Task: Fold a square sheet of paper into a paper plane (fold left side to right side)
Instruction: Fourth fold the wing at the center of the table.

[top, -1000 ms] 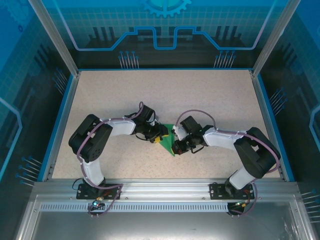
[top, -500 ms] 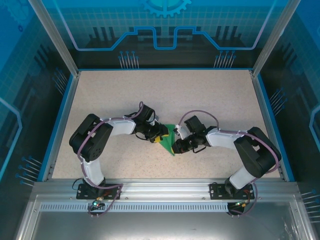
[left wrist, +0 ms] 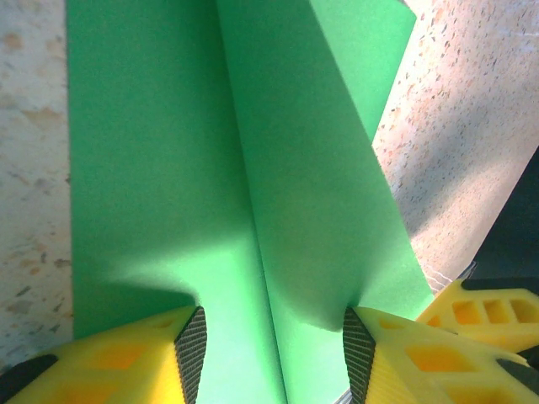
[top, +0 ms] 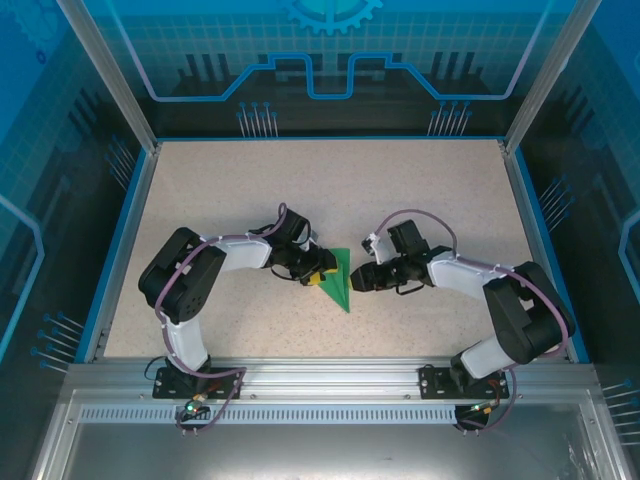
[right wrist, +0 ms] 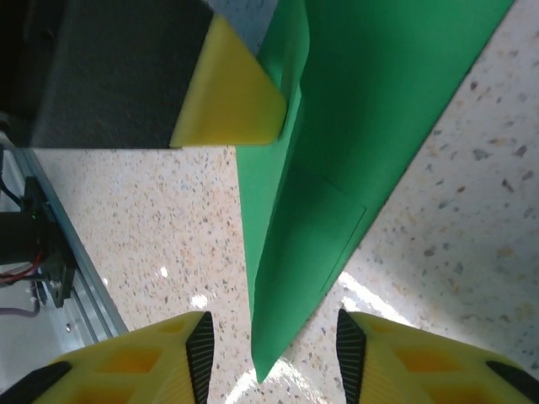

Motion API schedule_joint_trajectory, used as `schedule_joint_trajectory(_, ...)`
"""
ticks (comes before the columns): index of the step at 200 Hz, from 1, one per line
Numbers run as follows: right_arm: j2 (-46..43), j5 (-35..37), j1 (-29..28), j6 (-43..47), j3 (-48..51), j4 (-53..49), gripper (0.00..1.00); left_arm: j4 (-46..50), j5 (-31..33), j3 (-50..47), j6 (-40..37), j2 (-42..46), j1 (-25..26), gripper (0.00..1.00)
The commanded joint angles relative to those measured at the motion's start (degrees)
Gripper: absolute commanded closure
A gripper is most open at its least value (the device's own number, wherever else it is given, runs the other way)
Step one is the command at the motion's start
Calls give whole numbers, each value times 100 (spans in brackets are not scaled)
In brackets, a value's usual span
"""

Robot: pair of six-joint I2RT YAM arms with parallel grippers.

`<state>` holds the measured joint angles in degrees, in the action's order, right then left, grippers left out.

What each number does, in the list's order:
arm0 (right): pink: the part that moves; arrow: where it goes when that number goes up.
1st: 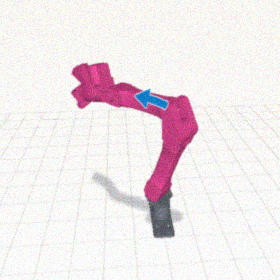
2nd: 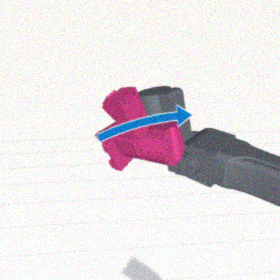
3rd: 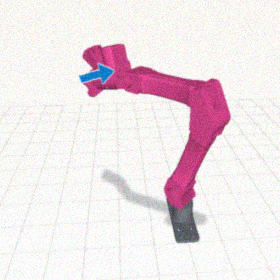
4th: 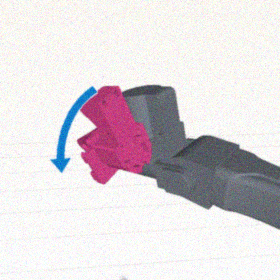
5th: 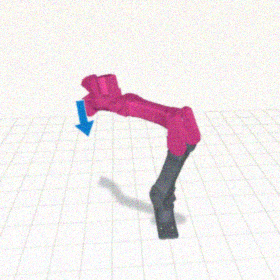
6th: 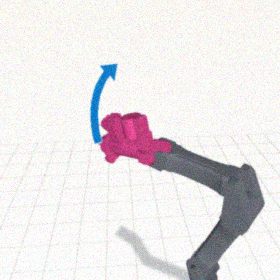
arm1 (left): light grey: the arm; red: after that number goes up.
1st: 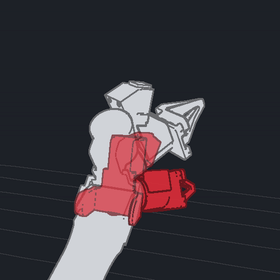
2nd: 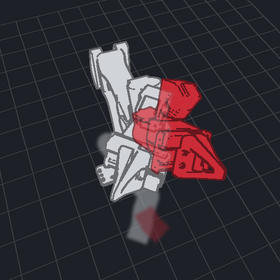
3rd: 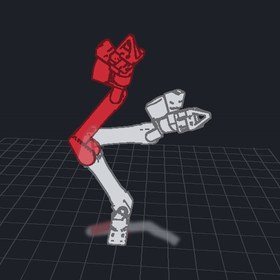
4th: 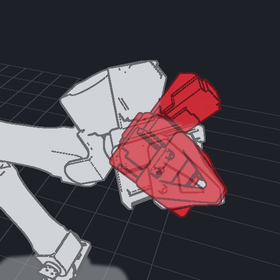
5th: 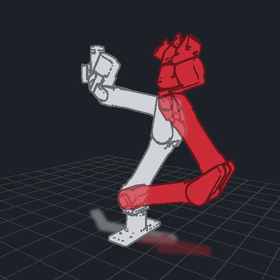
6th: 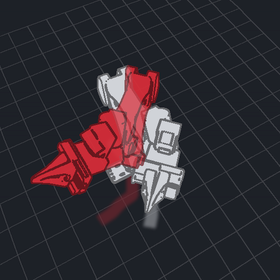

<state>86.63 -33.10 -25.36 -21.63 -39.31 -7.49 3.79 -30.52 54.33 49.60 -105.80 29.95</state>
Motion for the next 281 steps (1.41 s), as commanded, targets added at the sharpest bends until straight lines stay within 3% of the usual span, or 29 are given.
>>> schedule_joint_trajectory(1,260,-321,106,-258,-295,305,54,70,95,28,-30,-301,20,50)
schedule_joint_trajectory(89,1092,-507,62,-520,-711,720,61,113,96,44,-47,-270,20,50)
schedule_joint_trajectory(128,1344,-594,1,-584,-794,836,70,113,96,45,-47,-266,26,50)
schedule_joint_trajectory(194,1443,-214,5,-319,-870,375,96,166,94,61,-74,-251,19,50)
schedule_joint_trajectory(281,1604,79,8,-172,-980,44,99,166,101,43,-74,-248,24,50)
